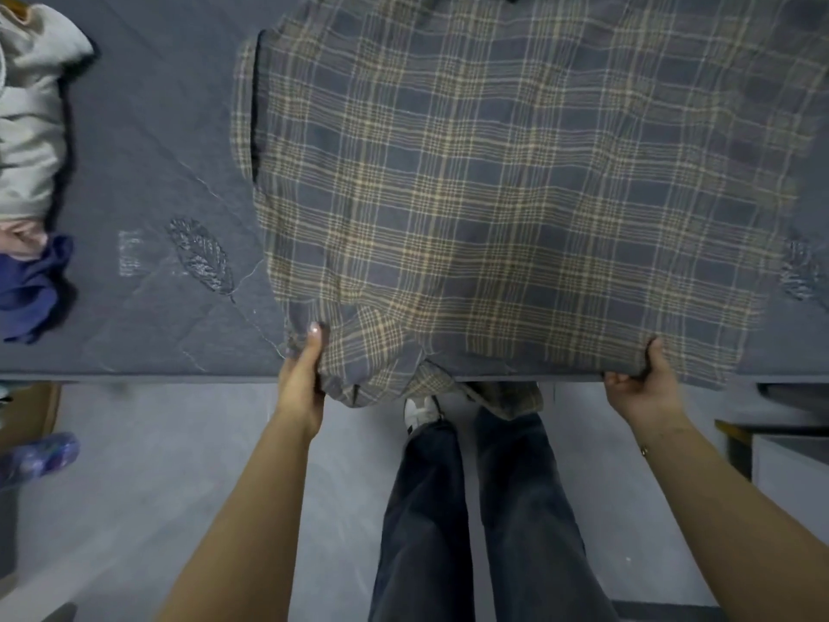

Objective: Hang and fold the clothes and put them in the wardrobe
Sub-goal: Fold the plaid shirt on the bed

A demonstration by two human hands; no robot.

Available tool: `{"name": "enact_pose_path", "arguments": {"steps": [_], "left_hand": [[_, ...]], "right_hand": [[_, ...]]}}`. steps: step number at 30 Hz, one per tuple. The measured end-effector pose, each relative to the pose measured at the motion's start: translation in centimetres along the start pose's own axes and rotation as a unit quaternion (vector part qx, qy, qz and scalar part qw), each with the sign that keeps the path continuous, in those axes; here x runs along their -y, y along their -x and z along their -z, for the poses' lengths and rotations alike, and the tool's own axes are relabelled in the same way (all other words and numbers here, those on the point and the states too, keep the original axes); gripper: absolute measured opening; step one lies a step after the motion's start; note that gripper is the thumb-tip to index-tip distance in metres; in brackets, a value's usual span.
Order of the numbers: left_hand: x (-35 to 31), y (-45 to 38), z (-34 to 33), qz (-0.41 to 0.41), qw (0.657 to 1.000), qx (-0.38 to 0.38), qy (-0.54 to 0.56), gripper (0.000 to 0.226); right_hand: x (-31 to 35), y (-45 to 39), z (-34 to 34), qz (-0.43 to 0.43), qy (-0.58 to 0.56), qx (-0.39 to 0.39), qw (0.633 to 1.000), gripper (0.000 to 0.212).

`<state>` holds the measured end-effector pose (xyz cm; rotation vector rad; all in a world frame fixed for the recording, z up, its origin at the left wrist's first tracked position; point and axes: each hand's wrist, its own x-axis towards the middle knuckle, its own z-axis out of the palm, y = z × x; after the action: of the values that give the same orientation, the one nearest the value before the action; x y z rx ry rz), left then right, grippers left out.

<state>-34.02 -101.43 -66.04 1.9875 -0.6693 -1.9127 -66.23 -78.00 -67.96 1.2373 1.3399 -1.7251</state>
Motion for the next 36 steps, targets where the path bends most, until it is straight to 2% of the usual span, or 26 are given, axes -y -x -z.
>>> {"name": "enact_pose_path", "arguments": {"steps": [1, 3, 5, 9, 11, 14, 17, 20, 24, 27, 29, 32, 34, 36], "left_hand": [[0.3, 0.3, 0.2, 0.011, 0.999, 0.013, -0.047, 0.059], [1.0, 0.8, 0.6, 0.023, 0.994, -0.013, -0.102, 0.052], [1.3, 1.4, 0.8, 0.028, 0.995, -0.043, -0.081, 0.042], [-0.8, 3.3, -0.4, 0.009, 0.998, -0.051, -0.038, 0.023], [-2.8, 4.4, -1.6, -0.007, 0.998, -0.055, -0.025, 0.022], [-6.7, 5.6, -4.3, -0.028, 0.999, -0.033, 0.005, 0.032], [-11.3, 6.0, -8.2, -0.036, 0.999, 0.008, 0.029, 0.02], [-16.2, 4.5, -12.3, -0.034, 0.998, 0.018, 0.054, 0.012], [-20.0, 0.3, -16.7, 0.024, 0.997, 0.005, 0.073, 0.024], [-20.2, -3.2, -19.2, 0.042, 0.994, -0.013, 0.098, 0.031], [-19.4, -4.5, -20.4, 0.035, 0.992, -0.021, 0.116, 0.028], [-17.4, -4.9, -21.8, 0.018, 0.994, -0.023, 0.11, 0.045], [-16.0, -4.2, -22.8, -0.02, 0.996, -0.049, 0.076, 0.054], [-14.8, -2.3, -23.9, -0.107, 0.985, -0.138, 0.003, 0.065]], "right_hand": [[0.1, 0.2, 0.1, -0.002, -0.019, 0.0, 1.0, 0.039], [0.5, 0.5, 0.6, -0.007, -0.058, -0.004, 0.998, 0.037], [1.0, 0.9, 1.1, -0.016, -0.087, -0.005, 0.996, 0.036], [3.1, 2.5, 0.7, -0.013, -0.111, 0.017, 0.994, 0.025], [4.5, 3.4, 0.1, 0.001, -0.106, 0.02, 0.994, 0.018], [6.6, 4.6, -1.2, 0.038, -0.094, 0.011, 0.995, 0.023], [9.1, 5.5, -3.4, 0.061, -0.111, 0.034, 0.991, 0.023], [11.9, 5.1, -6.3, 0.062, -0.116, 0.061, 0.989, 0.011], [15.3, 2.2, -10.6, 0.036, -0.08, 0.08, 0.993, 0.015], [17.0, -1.0, -13.7, 0.022, -0.03, 0.074, 0.997, 0.02], [17.4, -3.0, -15.1, 0.014, -0.004, 0.067, 0.998, 0.019], [17.4, -4.9, -15.6, 0.012, 0.072, 0.077, 0.994, 0.046], [16.6, -4.8, -15.3, 0.071, 0.153, 0.067, 0.983, 0.048], [15.5, -3.8, -14.4, 0.201, 0.247, 0.027, 0.948, 0.04]]}}
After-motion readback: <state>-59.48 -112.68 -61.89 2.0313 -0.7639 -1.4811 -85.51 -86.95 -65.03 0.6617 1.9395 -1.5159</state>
